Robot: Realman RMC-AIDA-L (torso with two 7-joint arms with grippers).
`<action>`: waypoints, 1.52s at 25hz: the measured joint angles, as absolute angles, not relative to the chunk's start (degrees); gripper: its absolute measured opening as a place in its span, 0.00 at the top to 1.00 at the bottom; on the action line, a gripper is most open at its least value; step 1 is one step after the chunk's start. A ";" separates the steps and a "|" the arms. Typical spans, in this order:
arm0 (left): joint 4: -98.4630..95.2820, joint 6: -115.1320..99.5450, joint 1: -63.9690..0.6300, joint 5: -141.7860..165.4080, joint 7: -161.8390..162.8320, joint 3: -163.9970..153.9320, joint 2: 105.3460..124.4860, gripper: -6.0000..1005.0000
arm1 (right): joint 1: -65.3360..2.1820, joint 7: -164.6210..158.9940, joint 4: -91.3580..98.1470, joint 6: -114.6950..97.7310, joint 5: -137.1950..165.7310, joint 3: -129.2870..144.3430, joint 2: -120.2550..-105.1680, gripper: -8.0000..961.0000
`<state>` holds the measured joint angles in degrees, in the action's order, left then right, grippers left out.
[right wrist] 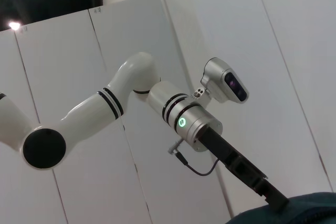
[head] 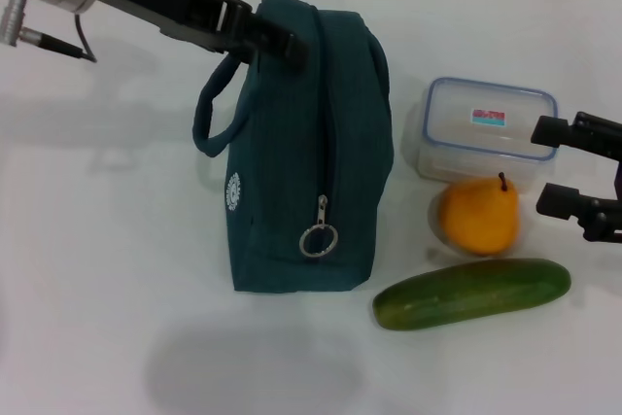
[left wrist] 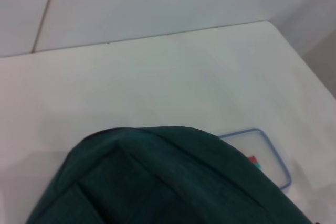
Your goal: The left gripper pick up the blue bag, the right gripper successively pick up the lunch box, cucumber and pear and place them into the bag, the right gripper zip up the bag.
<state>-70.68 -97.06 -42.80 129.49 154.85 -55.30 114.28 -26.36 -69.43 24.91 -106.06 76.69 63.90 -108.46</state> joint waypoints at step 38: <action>-69.49 -96.05 -42.05 132.45 152.32 -54.92 116.38 0.95 | -22.22 -69.51 5.30 -95.63 73.20 27.91 -115.44 0.14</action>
